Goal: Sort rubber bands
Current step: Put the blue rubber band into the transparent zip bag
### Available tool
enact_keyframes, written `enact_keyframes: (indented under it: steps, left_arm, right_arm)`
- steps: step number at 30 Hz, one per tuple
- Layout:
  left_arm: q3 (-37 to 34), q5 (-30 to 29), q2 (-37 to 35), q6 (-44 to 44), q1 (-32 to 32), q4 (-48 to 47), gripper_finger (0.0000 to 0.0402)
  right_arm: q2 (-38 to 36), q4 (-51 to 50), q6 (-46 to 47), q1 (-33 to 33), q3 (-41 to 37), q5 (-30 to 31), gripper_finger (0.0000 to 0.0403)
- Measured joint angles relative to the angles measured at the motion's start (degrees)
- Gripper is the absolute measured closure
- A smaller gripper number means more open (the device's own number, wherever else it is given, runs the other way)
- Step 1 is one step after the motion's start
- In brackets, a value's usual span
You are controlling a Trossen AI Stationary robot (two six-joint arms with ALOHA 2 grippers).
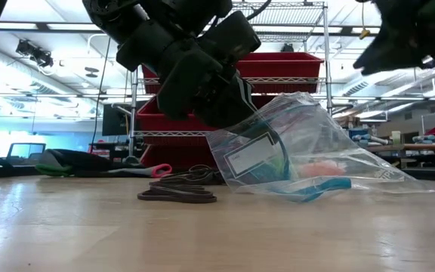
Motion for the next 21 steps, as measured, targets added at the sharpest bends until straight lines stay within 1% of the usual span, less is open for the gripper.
enact_keyframes:
  steps: [2,4,6,8,9,10,11,12,15,18,21]
  left_arm:
    - [0.0,0.0,0.0,0.0,0.0,0.0,0.0353]
    - [0.0,0.0,0.0,0.0,0.0,-0.2,0.0353]
    - [0.0,0.0,0.0,0.0,0.0,-0.4,0.0353]
    - [0.0,0.0,0.0,0.0,0.0,-0.5,0.0353]
    - [0.0,0.0,0.0,0.0,0.0,-0.6,0.0353]
    - [0.0,0.0,0.0,0.1,0.0,-0.7,0.0353]
    - [0.0,0.0,0.0,0.2,0.0,-0.9,0.0353]
    - [0.0,0.0,0.0,0.7,0.0,-1.2,0.0353]
    - [0.0,0.0,0.0,1.2,0.0,-1.9,0.0353]
    - [0.0,-0.2,0.0,2.1,0.0,-2.8,0.0353]
    - [0.0,-2.9,0.0,7.9,-0.3,-4.6,0.0354]
  right_arm:
    - [-7.3,9.7,-12.6,-0.6,-2.4,-0.9,0.0314]
    - [-14.2,23.3,-28.5,-2.3,-5.5,-5.7,0.0322]
    - [-19.6,40.5,-45.3,-5.5,-9.1,-12.9,0.0329]
    - [-22.8,56.4,-60.8,-9.2,-12.5,-22.1,0.0335]
    - [-23.4,62.5,-66.9,-11.0,-13.5,-26.6,0.0339]
    - [-23.7,66.4,-71.1,-13.0,-14.0,-31.2,0.0342]
    - [-23.8,67.9,-73.3,-15.0,-13.9,-35.3,0.0345]
    - [-23.3,67.0,-74.0,-17.3,-13.3,-39.2,0.0347]
    - [-19.0,59.3,-71.5,-24.9,-9.4,-49.9,0.0349]
    - [-11.6,52.8,-70.3,-31.6,-4.6,-60.7,0.0347]
    - [-3.5,46.4,-72.4,-36.2,1.5,-69.6,0.0343]
